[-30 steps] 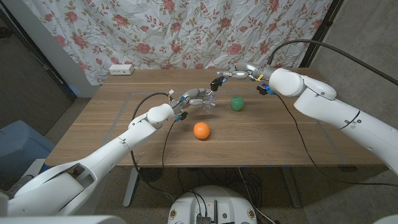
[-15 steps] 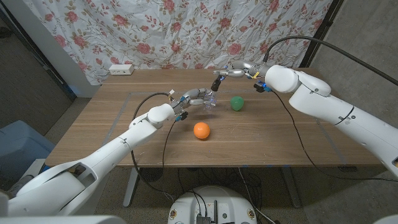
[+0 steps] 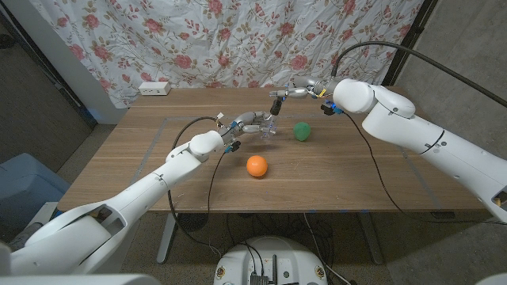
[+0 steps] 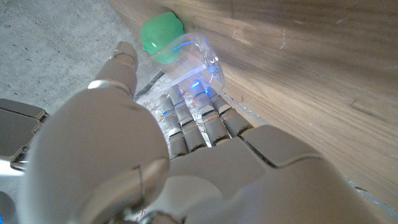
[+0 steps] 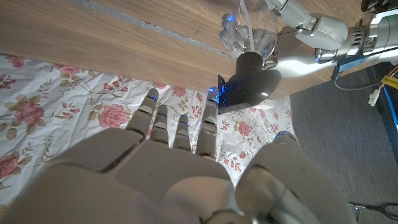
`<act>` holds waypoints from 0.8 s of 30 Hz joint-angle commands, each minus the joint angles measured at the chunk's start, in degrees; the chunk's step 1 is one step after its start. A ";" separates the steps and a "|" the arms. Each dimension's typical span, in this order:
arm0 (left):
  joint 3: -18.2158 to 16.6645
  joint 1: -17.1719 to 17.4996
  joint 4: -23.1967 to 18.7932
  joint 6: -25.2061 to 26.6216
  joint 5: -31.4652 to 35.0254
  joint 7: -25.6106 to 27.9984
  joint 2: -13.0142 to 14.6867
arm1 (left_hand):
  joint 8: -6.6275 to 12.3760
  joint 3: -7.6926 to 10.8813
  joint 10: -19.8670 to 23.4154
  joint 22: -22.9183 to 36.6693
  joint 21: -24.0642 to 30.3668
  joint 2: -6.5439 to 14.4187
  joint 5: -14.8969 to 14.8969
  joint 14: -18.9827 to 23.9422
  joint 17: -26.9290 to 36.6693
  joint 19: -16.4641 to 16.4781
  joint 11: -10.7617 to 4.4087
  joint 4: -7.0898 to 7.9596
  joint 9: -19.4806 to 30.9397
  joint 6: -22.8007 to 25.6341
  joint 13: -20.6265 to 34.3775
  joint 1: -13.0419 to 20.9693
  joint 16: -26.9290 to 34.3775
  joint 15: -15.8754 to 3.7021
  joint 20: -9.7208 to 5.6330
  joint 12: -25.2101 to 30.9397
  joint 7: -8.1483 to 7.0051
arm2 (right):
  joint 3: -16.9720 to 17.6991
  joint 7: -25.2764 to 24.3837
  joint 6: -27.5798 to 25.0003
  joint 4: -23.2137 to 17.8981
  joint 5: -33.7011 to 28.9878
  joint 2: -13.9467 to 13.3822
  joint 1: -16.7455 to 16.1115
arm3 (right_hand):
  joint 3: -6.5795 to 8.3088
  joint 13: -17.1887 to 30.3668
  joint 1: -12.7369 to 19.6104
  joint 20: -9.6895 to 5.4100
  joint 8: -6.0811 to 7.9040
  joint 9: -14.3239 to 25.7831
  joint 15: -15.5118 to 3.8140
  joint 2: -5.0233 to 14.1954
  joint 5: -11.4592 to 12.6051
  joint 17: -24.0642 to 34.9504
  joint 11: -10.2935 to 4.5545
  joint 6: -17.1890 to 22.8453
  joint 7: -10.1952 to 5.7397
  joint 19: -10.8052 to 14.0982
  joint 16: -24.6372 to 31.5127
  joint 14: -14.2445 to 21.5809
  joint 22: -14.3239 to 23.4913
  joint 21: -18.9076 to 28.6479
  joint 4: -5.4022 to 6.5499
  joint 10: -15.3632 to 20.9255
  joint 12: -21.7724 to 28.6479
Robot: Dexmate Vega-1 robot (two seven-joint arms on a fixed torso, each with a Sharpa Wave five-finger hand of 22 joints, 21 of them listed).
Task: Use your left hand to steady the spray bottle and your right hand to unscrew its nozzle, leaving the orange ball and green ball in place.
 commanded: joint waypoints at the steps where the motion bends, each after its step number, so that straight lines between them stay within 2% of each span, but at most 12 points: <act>1: 0.02 -0.03 -0.12 0.24 0.04 0.15 -0.04 | 2.13 0.73 2.61 0.23 -0.09 4.70 0.37 0.57 0.13 0.01 -1.71 0.33 0.14 0.27 0.36 -1.57 -0.11 -8.13 -2.89 0.09 -0.12 | -2.42 1.71 -3.36 -0.29 -1.95 0.93 1.95 | 0.26 -0.02 1.12 0.17 -0.23 0.10 0.65 -0.09 0.52 0.12 0.60 -0.53 0.40 -0.09 -0.32 -0.01 0.28 0.10 -0.58 -0.34 -0.15; 11: -0.17 0.58 -0.66 0.34 -0.06 0.64 0.19 | 2.25 0.80 2.60 0.23 -0.10 4.84 0.37 0.56 0.14 0.00 -1.89 0.38 0.06 0.21 0.44 -1.75 -0.22 -8.03 -2.88 -0.02 -0.14 | -4.23 2.55 -5.51 -0.41 -3.50 1.72 3.14 | 1.13 -0.01 2.93 0.11 -0.45 0.21 0.62 0.52 0.65 -0.03 0.73 -0.80 0.63 -0.02 -0.42 0.08 0.28 0.15 -1.87 -0.37 -0.03; 15: -0.23 0.73 -0.80 0.25 -0.05 0.75 0.28 | 2.28 0.85 2.61 0.23 -0.09 4.84 0.37 0.62 0.11 0.02 -1.79 0.34 0.03 0.18 0.47 -1.74 -0.25 -8.00 -2.85 -0.05 -0.04 | -4.48 2.57 -5.75 -0.62 -3.73 1.81 3.24 | 2.27 -0.01 5.19 0.08 -0.70 0.30 0.59 1.32 0.62 -0.18 0.67 -1.14 0.58 0.13 -0.49 0.22 0.28 0.21 -3.48 -0.44 0.05; 17: -0.27 0.85 -0.89 0.21 -0.06 0.85 0.31 | 2.33 0.86 2.63 0.23 -0.09 4.84 0.37 0.65 0.11 0.02 -1.89 0.33 0.01 0.21 0.48 -1.76 -0.26 -7.99 -2.87 -0.07 -0.03 | -4.39 2.63 -5.79 -0.64 -3.48 1.90 3.21 | 2.56 -0.01 5.76 0.08 -0.77 0.32 0.52 1.52 0.57 -0.22 0.58 -1.26 0.49 0.16 -0.52 0.22 0.27 0.22 -3.90 -0.48 0.06; 18: -0.29 0.91 -0.92 0.14 -0.06 0.89 0.32 | 2.31 0.88 2.54 0.23 -0.09 4.90 0.38 0.63 0.13 0.03 -1.91 0.33 0.00 0.15 0.49 -1.74 -0.26 -8.01 -2.85 -0.11 -0.09 | -4.50 2.77 -5.73 -0.64 -3.54 1.84 3.31 | 3.16 -0.01 6.88 0.09 -0.86 0.37 0.43 1.94 0.41 -0.31 0.57 -1.30 0.49 0.20 -0.60 0.19 0.27 0.22 -4.74 -0.50 0.09; 22: -0.37 1.19 -1.13 0.06 -0.14 1.00 0.41 | 2.39 0.88 2.55 0.23 -0.09 4.88 0.37 0.66 0.13 0.03 -1.86 0.34 -0.03 0.19 0.52 -1.83 -0.30 -8.04 -2.85 -0.16 -0.03 | -4.93 3.49 -6.40 -0.89 -3.73 1.88 3.66 | 3.80 -0.01 8.26 0.09 -1.13 0.41 0.58 2.16 0.21 -0.43 0.60 -1.77 0.39 0.25 -0.67 0.25 0.26 0.22 -5.87 -0.55 0.12; 24: -0.39 1.25 -1.20 0.06 -0.16 0.99 0.47 | 2.40 0.91 2.58 0.23 -0.09 4.91 0.37 0.68 0.10 0.02 -1.86 0.36 -0.05 0.18 0.53 -1.88 -0.33 -8.03 -2.84 -0.16 -0.02 | -5.13 3.76 -6.57 -1.02 -3.87 1.83 3.81 | 4.32 0.00 9.46 0.08 -1.23 0.44 0.59 2.26 0.07 -0.52 0.66 -1.92 0.38 0.30 -0.72 0.28 0.26 0.22 -6.86 -0.70 0.10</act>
